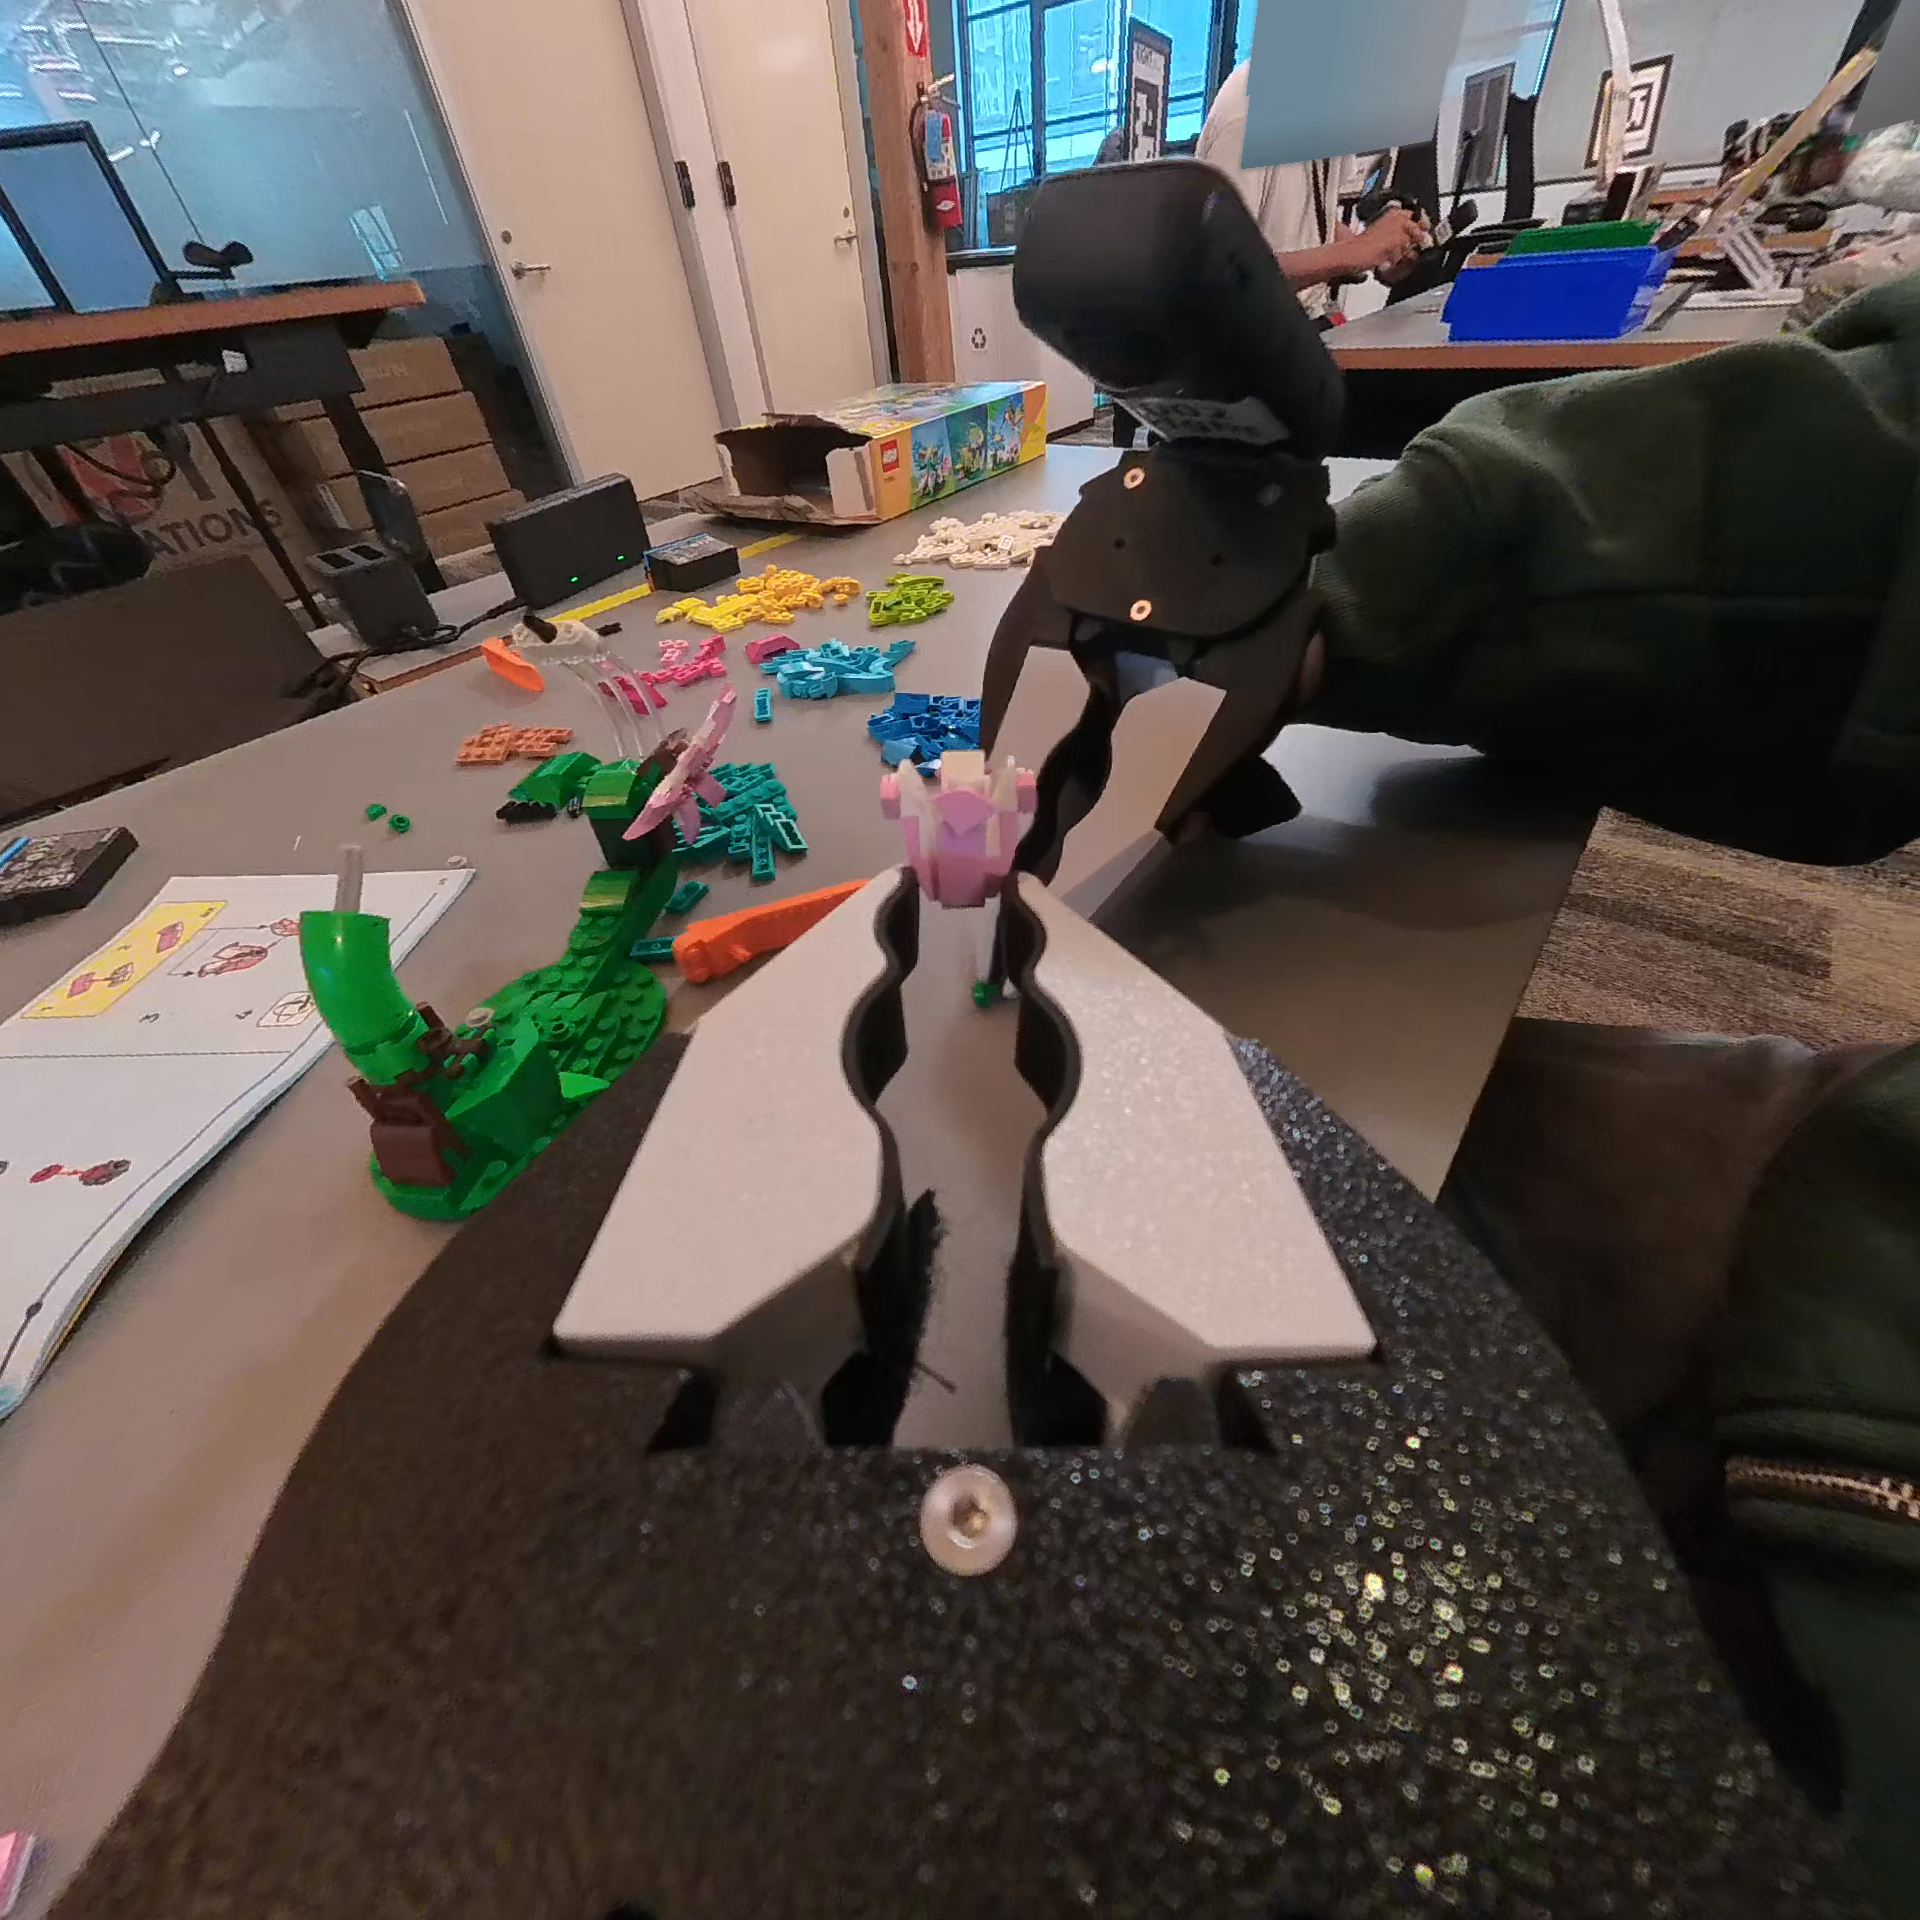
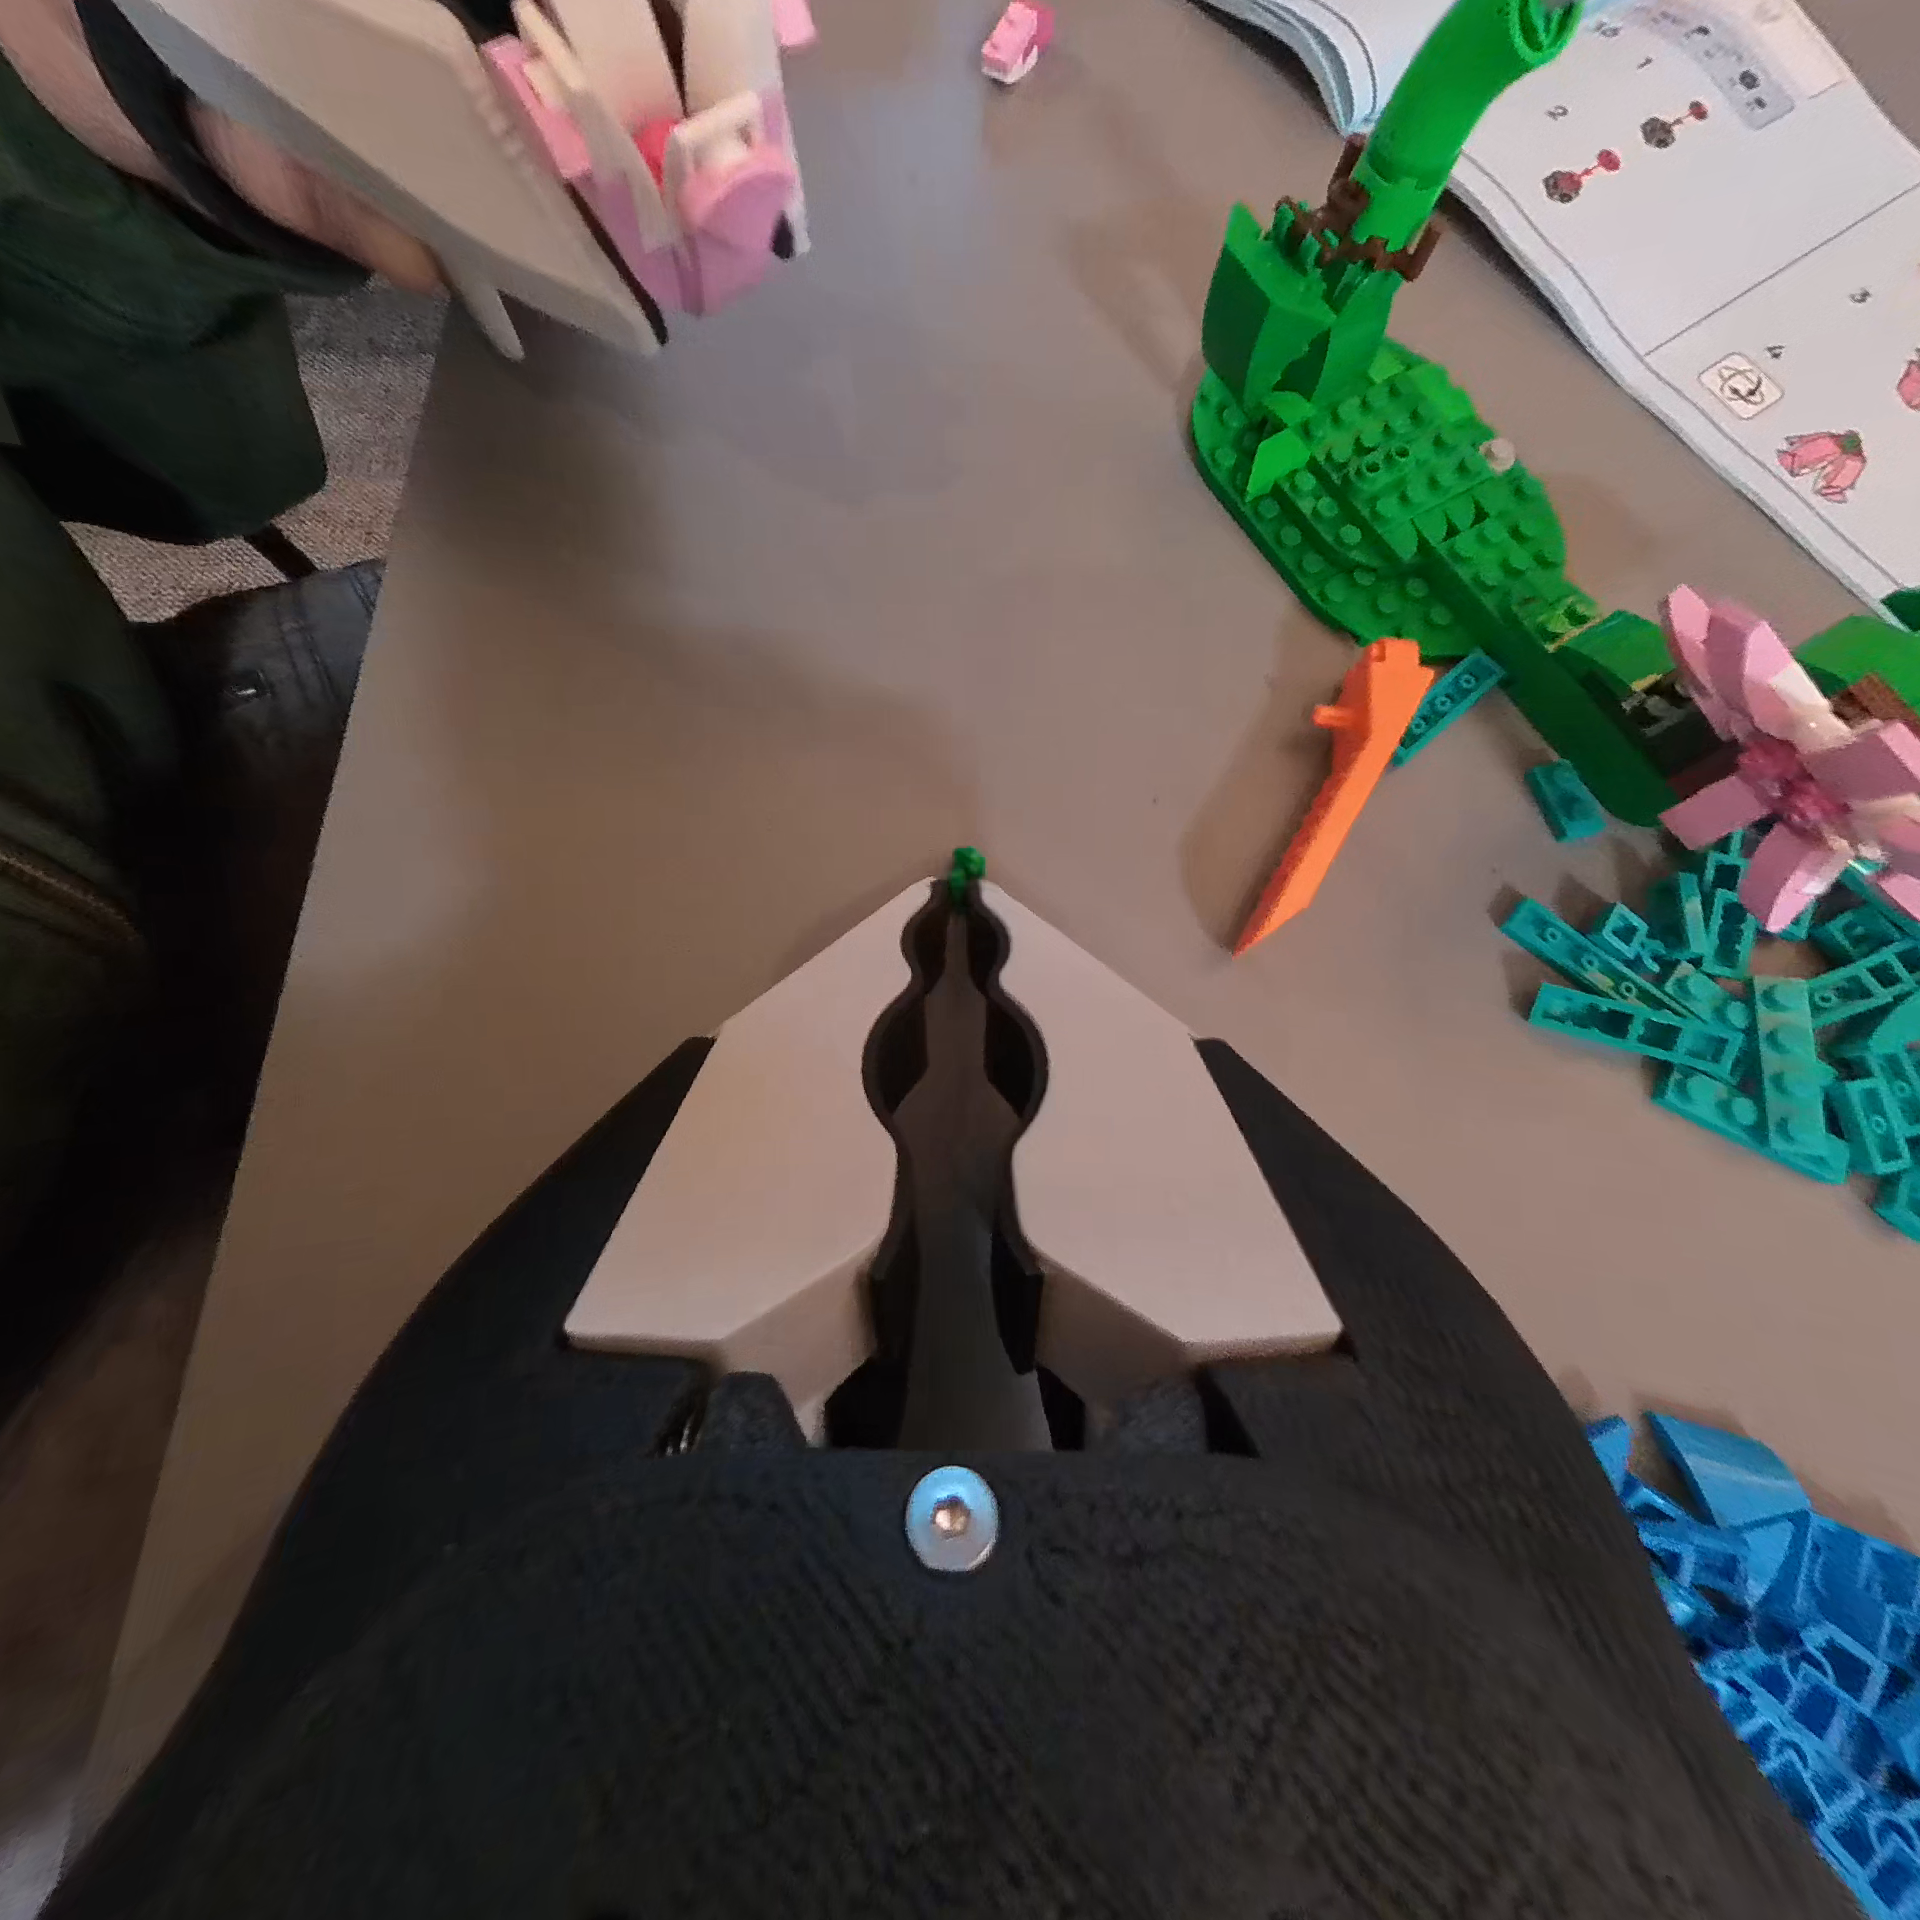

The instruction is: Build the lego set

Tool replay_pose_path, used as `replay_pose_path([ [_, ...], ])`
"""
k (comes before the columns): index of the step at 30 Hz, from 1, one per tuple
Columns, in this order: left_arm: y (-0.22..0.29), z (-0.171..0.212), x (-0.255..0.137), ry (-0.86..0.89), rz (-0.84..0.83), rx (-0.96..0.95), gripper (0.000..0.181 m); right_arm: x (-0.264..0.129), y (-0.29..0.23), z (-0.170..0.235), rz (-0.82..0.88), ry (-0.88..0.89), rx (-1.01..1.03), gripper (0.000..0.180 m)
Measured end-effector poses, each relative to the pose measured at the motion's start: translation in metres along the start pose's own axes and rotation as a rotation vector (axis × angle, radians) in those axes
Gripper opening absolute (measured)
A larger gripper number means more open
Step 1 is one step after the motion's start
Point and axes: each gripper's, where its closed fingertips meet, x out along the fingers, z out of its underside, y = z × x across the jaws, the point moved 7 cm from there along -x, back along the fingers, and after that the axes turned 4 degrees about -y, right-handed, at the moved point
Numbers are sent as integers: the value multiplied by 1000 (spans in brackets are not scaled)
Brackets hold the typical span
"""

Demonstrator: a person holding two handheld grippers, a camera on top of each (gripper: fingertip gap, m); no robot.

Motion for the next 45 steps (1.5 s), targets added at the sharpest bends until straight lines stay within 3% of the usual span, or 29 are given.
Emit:
replay_pose_path([
  [1,0,0,0,2,3,0,14,0,-1,-1,1,-12,-12,2],
  [6,-2,0,0,2,7,-22,13,-19,-9,-33,186,16,-306,1],
  [10,-7,-2,1,-21,3,-99,13,-39,-24,-72,472,-3,-838,1],
  [13,-7,-5,1,-58,2,-126,13,-43,-34,-87,591,-79,-1226,0],
  [17,-6,-7,2,-80,28,-154,13,-42,-38,-86,610,-237,-1695,0],
  [22,-3,-9,2,-86,59,-169,13,-41,-37,-81,563,-331,-2049,0],
  [27,2,-10,2,-115,102,-181,13,-38,-44,-73,462,-353,-2262,1],
  [33,5,-8,4,-130,146,-190,13,-42,-46,-74,352,-376,-2342,0],
  [45,12,-30,-21,241,27,187,12,-65,-67,-107,570,-281,-2344,1],
])
